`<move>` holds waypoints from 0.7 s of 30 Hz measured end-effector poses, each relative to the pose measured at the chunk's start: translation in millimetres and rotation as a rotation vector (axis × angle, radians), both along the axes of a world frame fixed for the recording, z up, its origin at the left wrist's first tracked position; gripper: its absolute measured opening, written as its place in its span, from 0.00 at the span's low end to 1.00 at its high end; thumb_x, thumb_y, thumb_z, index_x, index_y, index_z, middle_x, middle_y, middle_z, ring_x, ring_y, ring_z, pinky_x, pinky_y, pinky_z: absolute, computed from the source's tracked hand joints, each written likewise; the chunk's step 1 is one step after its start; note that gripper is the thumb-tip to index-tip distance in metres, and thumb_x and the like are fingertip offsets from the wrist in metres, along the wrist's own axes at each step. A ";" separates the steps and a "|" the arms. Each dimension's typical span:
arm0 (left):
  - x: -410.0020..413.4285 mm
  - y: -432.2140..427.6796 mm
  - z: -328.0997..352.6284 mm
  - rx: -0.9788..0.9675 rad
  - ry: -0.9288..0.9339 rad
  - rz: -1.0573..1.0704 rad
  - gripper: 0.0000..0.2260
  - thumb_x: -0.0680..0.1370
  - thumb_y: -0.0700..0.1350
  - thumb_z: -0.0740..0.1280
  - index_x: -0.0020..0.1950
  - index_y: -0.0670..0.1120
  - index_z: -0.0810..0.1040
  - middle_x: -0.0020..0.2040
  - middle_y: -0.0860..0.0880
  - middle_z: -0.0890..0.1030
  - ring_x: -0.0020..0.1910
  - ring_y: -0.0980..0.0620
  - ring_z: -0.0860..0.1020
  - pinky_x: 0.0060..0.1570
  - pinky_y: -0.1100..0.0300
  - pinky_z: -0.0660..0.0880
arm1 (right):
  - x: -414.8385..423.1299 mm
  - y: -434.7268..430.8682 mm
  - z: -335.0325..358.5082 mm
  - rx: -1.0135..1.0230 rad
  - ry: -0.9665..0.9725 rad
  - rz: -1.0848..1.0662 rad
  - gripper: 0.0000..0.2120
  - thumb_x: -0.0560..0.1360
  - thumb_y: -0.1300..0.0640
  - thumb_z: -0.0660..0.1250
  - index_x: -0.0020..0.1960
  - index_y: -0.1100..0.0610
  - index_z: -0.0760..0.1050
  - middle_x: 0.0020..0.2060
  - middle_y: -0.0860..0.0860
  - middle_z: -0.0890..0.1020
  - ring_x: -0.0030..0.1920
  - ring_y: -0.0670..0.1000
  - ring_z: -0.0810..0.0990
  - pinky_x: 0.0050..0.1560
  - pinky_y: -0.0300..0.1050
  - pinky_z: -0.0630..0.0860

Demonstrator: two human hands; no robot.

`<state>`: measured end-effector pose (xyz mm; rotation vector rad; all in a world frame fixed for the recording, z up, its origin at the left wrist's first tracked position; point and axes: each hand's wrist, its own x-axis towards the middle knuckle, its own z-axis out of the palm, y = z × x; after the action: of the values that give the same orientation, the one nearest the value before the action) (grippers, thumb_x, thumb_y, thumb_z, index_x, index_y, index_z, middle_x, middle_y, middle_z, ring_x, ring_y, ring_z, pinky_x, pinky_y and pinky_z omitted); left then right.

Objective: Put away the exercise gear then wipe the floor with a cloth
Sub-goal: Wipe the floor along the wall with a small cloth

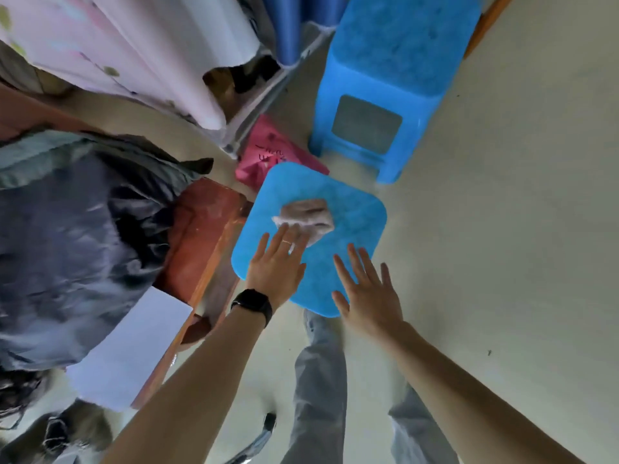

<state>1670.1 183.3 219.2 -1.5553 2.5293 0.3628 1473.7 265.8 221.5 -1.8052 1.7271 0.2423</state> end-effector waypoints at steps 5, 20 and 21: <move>11.3 -17.5 -35.1 -0.140 0.088 -0.072 0.13 0.74 0.48 0.72 0.57 0.46 0.81 0.56 0.47 0.81 0.59 0.45 0.80 0.54 0.49 0.77 | 4.6 9.7 -30.7 0.021 0.025 0.016 0.37 0.82 0.43 0.56 0.81 0.45 0.36 0.79 0.47 0.33 0.79 0.49 0.35 0.77 0.61 0.48; -67.8 -32.6 145.5 0.504 0.335 0.147 0.06 0.76 0.52 0.70 0.53 0.58 0.83 0.50 0.55 0.83 0.52 0.55 0.79 0.53 0.56 0.75 | -63.1 -9.6 154.2 0.041 -0.452 -0.778 0.33 0.77 0.46 0.70 0.77 0.52 0.62 0.72 0.50 0.73 0.71 0.51 0.71 0.69 0.44 0.66; -81.3 -25.2 167.2 0.543 0.379 0.130 0.05 0.75 0.52 0.71 0.50 0.61 0.82 0.49 0.57 0.84 0.51 0.58 0.80 0.53 0.58 0.75 | -77.9 2.1 174.8 0.005 -0.484 -0.848 0.32 0.76 0.47 0.71 0.76 0.50 0.64 0.70 0.50 0.74 0.69 0.50 0.74 0.68 0.44 0.69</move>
<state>1588.9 158.1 386.4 -1.5292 2.2745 1.3436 1395.8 267.9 396.3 -0.8793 1.9242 -0.4977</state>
